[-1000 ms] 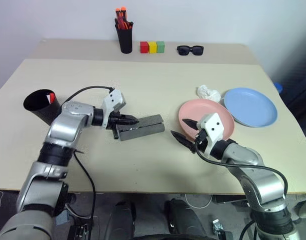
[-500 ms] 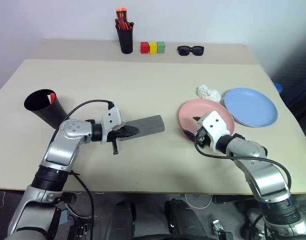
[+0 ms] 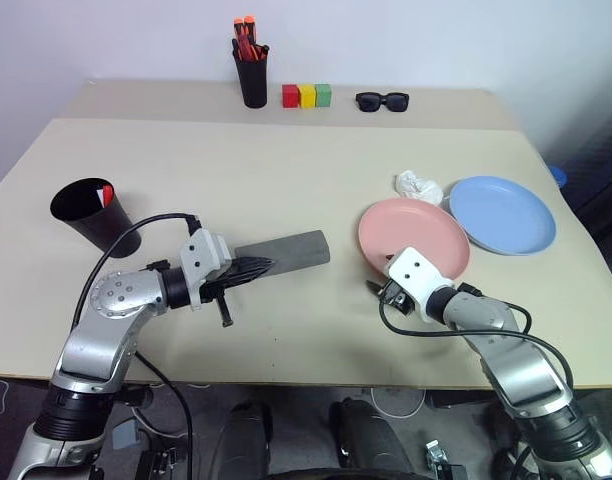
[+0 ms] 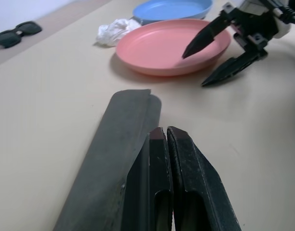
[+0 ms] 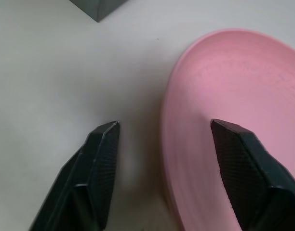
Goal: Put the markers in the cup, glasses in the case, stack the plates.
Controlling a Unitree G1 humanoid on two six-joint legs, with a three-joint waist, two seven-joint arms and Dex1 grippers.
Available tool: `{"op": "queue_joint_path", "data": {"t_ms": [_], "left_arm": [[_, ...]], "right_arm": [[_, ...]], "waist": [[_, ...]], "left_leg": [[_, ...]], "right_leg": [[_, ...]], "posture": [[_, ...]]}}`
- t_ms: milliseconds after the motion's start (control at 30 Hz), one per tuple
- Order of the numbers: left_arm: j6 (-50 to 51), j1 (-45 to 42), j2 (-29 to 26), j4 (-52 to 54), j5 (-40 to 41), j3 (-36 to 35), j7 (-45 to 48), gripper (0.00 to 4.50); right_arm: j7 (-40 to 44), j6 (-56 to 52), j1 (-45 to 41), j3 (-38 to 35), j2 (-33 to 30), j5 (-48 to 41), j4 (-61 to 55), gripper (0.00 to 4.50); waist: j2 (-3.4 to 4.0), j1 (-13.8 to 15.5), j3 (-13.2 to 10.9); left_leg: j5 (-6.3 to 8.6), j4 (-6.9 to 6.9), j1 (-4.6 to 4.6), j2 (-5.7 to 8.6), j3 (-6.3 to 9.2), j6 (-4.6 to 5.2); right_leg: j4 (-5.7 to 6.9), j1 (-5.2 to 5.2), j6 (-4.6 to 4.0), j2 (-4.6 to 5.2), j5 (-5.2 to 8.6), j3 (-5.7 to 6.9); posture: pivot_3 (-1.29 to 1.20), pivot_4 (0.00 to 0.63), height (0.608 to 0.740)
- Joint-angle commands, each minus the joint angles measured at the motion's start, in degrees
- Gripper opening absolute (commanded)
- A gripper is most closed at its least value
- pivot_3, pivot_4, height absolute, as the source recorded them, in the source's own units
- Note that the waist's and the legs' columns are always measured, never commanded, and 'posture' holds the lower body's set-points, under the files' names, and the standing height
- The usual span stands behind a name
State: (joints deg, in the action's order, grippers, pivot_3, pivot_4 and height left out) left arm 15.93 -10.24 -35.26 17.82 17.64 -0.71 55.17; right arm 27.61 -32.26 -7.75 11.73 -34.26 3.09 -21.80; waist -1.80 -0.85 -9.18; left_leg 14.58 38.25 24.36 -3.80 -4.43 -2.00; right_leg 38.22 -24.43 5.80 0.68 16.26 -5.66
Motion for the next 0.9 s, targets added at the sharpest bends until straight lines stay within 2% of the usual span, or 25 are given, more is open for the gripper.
{"op": "queue_joint_path", "data": {"t_ms": [33,100,133,433,600,800,900], "left_arm": [[-0.1,0.3,-0.3,2.0,0.6,-0.2,-1.1,0.00],[0.0,0.3,-0.1,2.1,0.7,0.0,-1.7,0.00],[0.1,0.2,0.1,2.1,0.8,0.1,-1.9,0.00],[0.5,-0.5,0.9,1.9,1.4,1.0,-2.6,0.00],[0.8,-1.0,1.1,1.9,1.8,1.4,-2.7,0.00],[0.9,-1.4,1.5,1.9,1.9,2.1,-3.0,0.00],[0.8,-2.1,2.4,1.8,1.7,3.0,-3.5,0.00]], "right_arm": [[-0.5,0.8,-0.8,-0.5,0.2,1.4,0.8,1.22],[-0.3,1.0,-0.7,-0.6,0.1,1.6,0.8,0.13],[0.0,1.1,-0.7,-0.6,0.0,1.6,0.6,0.05],[5.6,7.2,0.6,-1.1,-4.2,1.1,-5.9,0.05],[6.2,7.8,-3.1,-6.1,-3.8,-1.5,-9.1,0.05],[3.0,6.5,-10.5,-12.3,-4.5,0.1,-3.8,0.05],[-0.1,6.7,-12.3,-14.2,-7.6,4.1,8.3,0.05]], "waist": [[0.00,0.0,0.0],[0.00,0.0,0.0],[-0.01,0.0,0.0],[-0.01,0.0,0.0],[0.00,-0.1,0.0],[0.00,0.1,0.0],[-0.01,0.2,0.0]], "left_leg": [[0.00,0.00,0.00,0.00,0.00,0.00],[0.00,0.00,0.00,0.00,0.01,0.00],[0.00,0.00,0.00,0.00,0.00,0.00],[0.00,0.00,0.00,0.00,0.00,0.00],[0.00,0.00,-0.01,-0.01,0.01,0.00],[0.00,0.00,-0.01,0.00,0.01,0.00],[0.00,0.00,0.00,0.02,-0.01,0.00]], "right_leg": [[0.00,0.00,0.00,0.00,0.00,0.00],[0.00,0.00,0.00,0.00,0.00,0.00],[0.00,0.00,0.00,0.00,0.00,0.00],[0.00,0.01,0.01,0.00,0.00,0.00],[0.01,0.00,0.02,-0.01,-0.01,0.00],[0.00,0.01,0.01,-0.01,-0.01,0.00],[-0.02,0.02,0.01,0.02,-0.01,0.00]], "posture": [[0.00,0.150,0.722],[0.00,0.150,0.722],[0.00,0.150,0.722],[0.00,0.150,0.722],[0.00,0.150,0.722],[0.00,0.150,0.722],[0.00,0.150,0.722]]}}
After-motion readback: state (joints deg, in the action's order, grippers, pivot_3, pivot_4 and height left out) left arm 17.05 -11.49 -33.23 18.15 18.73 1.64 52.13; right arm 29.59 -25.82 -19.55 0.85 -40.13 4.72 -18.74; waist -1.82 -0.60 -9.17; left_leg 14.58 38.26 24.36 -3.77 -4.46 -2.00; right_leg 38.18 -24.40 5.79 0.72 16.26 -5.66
